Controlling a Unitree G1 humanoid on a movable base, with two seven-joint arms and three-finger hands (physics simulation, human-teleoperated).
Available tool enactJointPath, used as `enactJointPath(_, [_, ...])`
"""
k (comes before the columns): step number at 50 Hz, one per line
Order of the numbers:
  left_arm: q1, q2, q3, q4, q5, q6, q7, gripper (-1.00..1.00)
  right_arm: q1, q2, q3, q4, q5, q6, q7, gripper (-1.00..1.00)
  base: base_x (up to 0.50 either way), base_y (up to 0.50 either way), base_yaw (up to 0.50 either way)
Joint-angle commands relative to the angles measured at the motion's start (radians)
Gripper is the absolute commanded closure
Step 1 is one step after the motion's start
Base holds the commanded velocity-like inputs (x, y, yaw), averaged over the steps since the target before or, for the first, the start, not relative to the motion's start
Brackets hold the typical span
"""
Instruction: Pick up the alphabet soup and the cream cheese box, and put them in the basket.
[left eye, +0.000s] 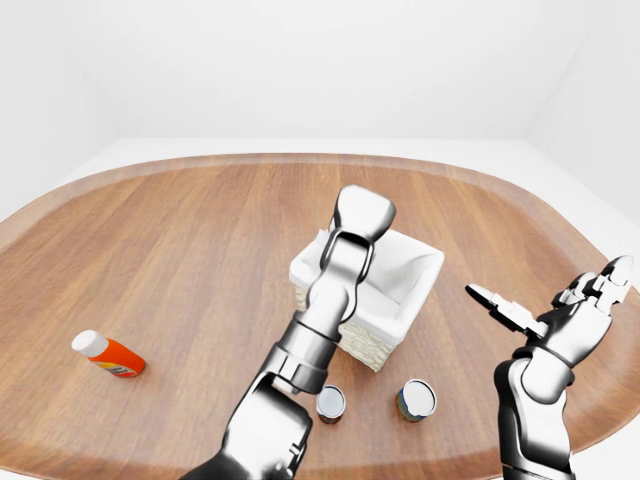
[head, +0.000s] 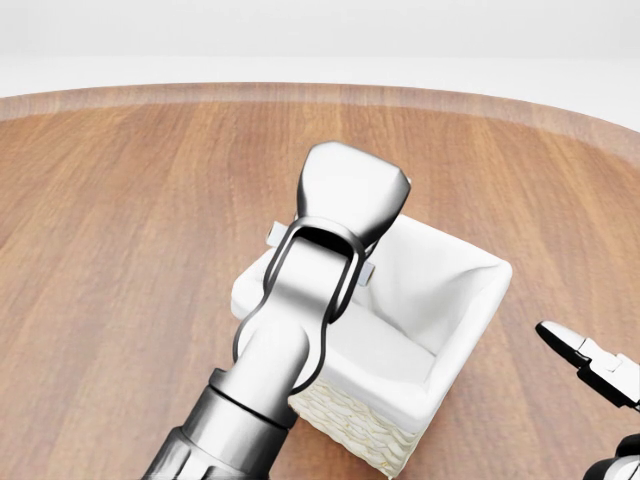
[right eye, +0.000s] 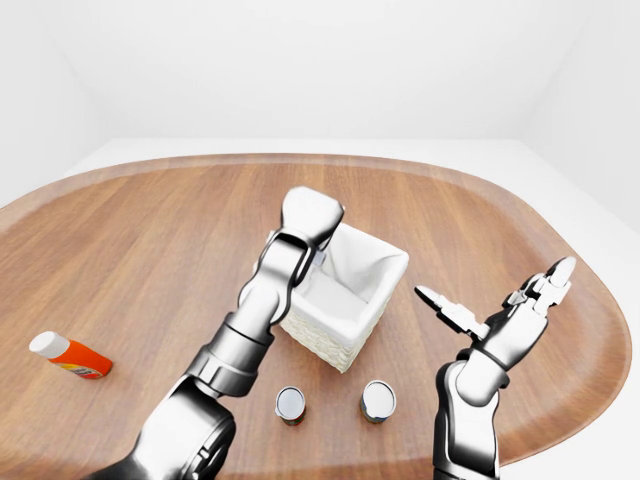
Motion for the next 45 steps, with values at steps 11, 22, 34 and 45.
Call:
enactJointPath(11, [-0.127,-0.004,0.005,0.409,-0.091,0.000,0.262,1.00,0.002,0.002,0.002,0.001,-0.001,0.000,0.003,-1.00,0.00,0.00,0.00])
enactJointPath(22, [-0.181,-0.002,-0.005,0.653,-0.153,0.000,0.406,1.00,0.007,0.004,0.004,-0.003,-0.005,0.000,0.010,-1.00,0.00,0.00,0.00])
enactJointPath(34, [-0.235,0.011,0.000,0.786,-0.195,0.000,0.468,1.00,0.008,0.005,0.004,-0.004,-0.009,0.000,0.009,-1.00,0.00,0.00,0.00])
enactJointPath(45, [-0.246,-0.009,-0.002,0.831,-0.220,0.000,0.540,1.00,0.008,0.005,0.002,-0.008,-0.009,0.000,0.009,-1.00,0.00,0.00,0.00])
